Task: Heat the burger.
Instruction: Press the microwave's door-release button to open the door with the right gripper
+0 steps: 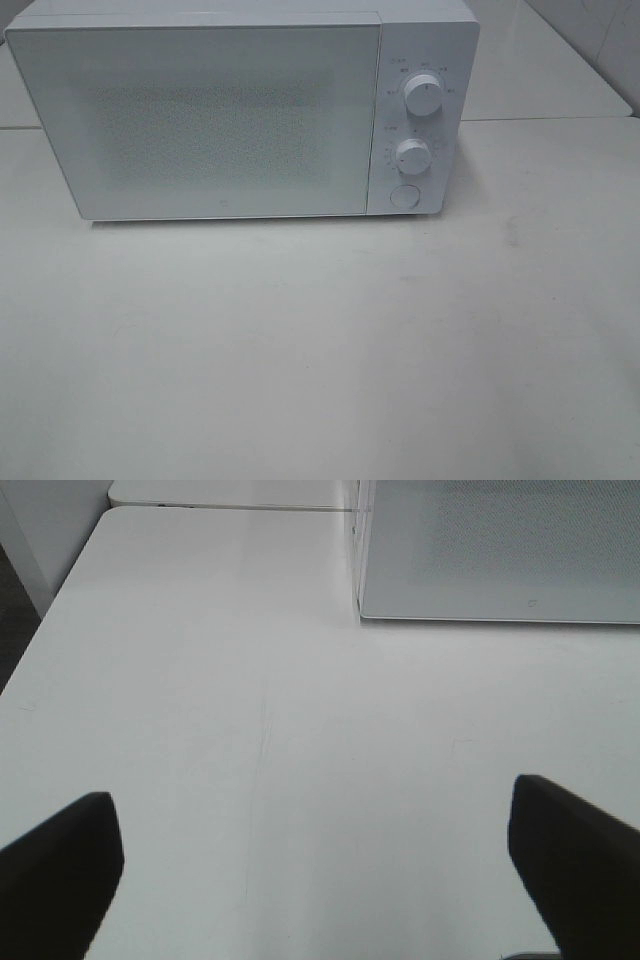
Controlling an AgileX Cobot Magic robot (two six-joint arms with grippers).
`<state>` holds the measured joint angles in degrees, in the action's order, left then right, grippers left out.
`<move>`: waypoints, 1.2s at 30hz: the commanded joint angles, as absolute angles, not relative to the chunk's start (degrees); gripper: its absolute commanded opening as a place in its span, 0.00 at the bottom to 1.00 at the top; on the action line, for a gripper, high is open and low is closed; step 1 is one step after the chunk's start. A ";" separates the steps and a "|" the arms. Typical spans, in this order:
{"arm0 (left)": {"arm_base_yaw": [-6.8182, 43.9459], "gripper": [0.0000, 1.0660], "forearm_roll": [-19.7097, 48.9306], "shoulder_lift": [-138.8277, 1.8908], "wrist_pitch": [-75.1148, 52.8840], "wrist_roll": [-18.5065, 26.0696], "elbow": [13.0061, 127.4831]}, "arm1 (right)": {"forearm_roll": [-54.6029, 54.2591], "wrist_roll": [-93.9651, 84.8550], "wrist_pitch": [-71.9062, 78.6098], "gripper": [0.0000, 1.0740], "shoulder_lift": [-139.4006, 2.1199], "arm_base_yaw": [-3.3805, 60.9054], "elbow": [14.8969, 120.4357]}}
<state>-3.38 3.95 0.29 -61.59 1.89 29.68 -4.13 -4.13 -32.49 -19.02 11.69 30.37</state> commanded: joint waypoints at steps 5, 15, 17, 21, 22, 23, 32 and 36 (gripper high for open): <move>-3.38 0.94 3.78 0.74 -61.36 1.83 29.62 | -3.61 -3.61 -22.12 0.71 -27.39 11.40 30.77; -3.38 0.94 3.78 0.74 -61.36 1.83 29.62 | -3.67 -3.61 -9.57 0.71 -39.53 11.40 30.77; -3.38 0.94 3.78 0.74 -61.36 1.83 29.62 | -3.67 -3.61 -7.28 0.71 -41.83 11.40 30.77; -3.38 0.94 3.78 0.74 -61.36 1.83 29.62 | -3.72 -3.55 -2.64 0.71 -47.21 11.40 30.77; -3.38 0.94 3.78 0.74 -61.36 1.83 29.62 | -3.72 -3.55 -0.63 0.71 -50.19 11.40 30.77; -3.38 0.94 3.78 0.74 -61.36 1.83 29.62 | -3.72 -3.55 0.74 0.71 -51.62 11.40 30.77; -3.38 0.94 3.78 0.74 -61.36 1.83 29.62 | -3.72 -3.55 12.55 0.71 -61.31 11.57 30.77; -3.38 0.94 3.78 0.74 -61.36 1.83 29.62 | -5.67 -3.67 20.51 0.71 -66.52 11.57 30.60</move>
<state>-3.38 3.95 0.29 -61.59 1.89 29.68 -4.30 -4.13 15.30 -64.46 11.69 30.37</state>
